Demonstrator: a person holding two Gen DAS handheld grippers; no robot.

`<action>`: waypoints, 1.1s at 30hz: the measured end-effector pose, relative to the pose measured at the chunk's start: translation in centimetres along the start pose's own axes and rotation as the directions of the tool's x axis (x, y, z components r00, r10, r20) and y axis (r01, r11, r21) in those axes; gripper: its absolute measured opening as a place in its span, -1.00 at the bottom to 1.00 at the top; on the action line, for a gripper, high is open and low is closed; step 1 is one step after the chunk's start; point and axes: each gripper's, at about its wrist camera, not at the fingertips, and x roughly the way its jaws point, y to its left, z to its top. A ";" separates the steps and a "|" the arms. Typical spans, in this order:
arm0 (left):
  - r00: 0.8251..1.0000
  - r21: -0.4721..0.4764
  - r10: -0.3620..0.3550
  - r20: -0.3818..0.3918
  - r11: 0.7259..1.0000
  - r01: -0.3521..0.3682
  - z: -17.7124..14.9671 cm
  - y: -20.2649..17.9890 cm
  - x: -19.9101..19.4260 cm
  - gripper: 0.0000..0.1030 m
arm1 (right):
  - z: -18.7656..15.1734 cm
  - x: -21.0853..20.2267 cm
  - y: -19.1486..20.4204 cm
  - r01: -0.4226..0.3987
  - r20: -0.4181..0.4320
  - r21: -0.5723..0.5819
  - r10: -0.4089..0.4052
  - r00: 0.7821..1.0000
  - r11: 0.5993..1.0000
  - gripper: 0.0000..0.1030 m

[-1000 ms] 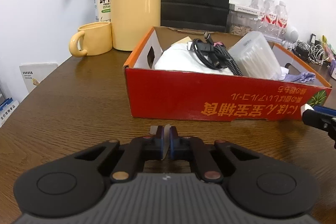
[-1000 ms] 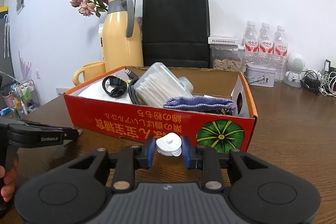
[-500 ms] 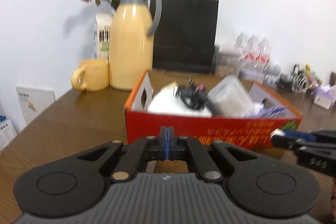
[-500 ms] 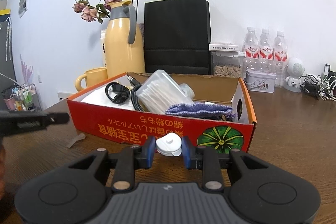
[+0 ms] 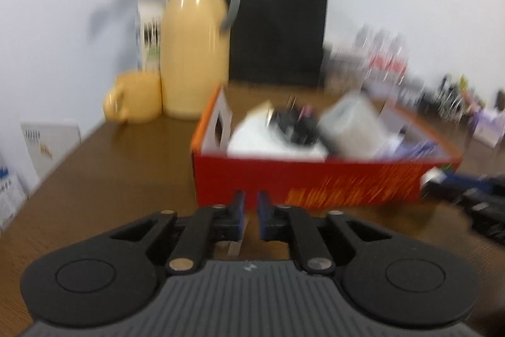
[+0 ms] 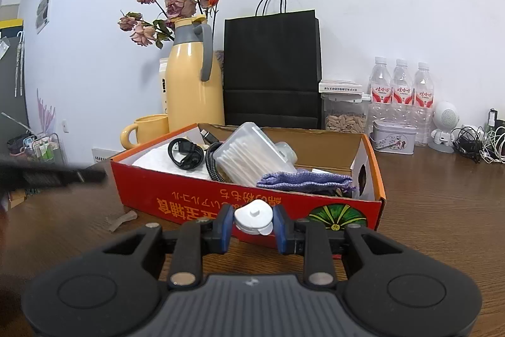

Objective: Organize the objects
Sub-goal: 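Carry the plastic strip and white cap over the box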

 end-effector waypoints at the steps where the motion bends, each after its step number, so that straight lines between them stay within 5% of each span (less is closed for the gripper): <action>1: 0.998 0.006 0.023 -0.050 1.000 -0.023 0.0 0.1 1.4 -0.20 | 0.0 0.0 0.0 -0.001 0.000 -0.002 0.001 1.000 1.000 -0.50; 2: 0.996 0.010 0.037 -0.081 0.999 -0.037 -0.1 0.2 2.3 0.08 | 0.0 0.0 0.1 -0.002 0.001 -0.003 0.002 1.000 1.000 -0.50; 5: 0.989 0.023 0.052 -0.141 0.999 -0.050 -0.3 0.5 4.4 0.07 | 0.0 -0.1 0.1 -0.004 0.002 -0.004 0.004 1.000 1.000 -0.50; 7: 0.991 0.038 0.049 -0.128 0.998 -0.045 -0.5 0.6 4.5 -0.16 | 0.0 -0.2 0.1 -0.006 0.004 -0.004 0.006 1.000 1.000 -0.50; 8: 0.992 0.033 0.038 -0.124 0.999 -0.034 -0.6 0.6 4.3 -0.68 | 0.0 -0.2 0.2 -0.007 0.004 -0.005 0.007 1.000 1.000 -0.50; 9: 0.992 0.032 0.031 -0.122 0.999 -0.028 -0.6 0.7 4.1 -0.85 | 0.0 -0.2 0.2 -0.007 0.005 -0.006 0.007 1.000 1.000 -0.50; 15: 1.000 -0.004 -0.017 0.016 1.000 0.017 -0.1 0.7 0.5 -0.88 | 0.0 -0.4 0.2 -0.005 0.014 -0.006 0.005 1.000 1.000 -0.50; 22: 0.977 0.031 -0.084 0.196 0.996 0.079 4.5 -1.3 -3.2 -0.88 | 1.9 -1.4 0.3 -0.003 0.092 -0.014 0.004 0.996 1.000 -0.50; 33: 0.962 -0.041 -0.085 0.260 0.994 0.099 9.7 -3.6 2.9 -0.88 | 8.4 3.9 -1.8 0.108 0.147 0.056 -0.115 0.982 0.993 -0.50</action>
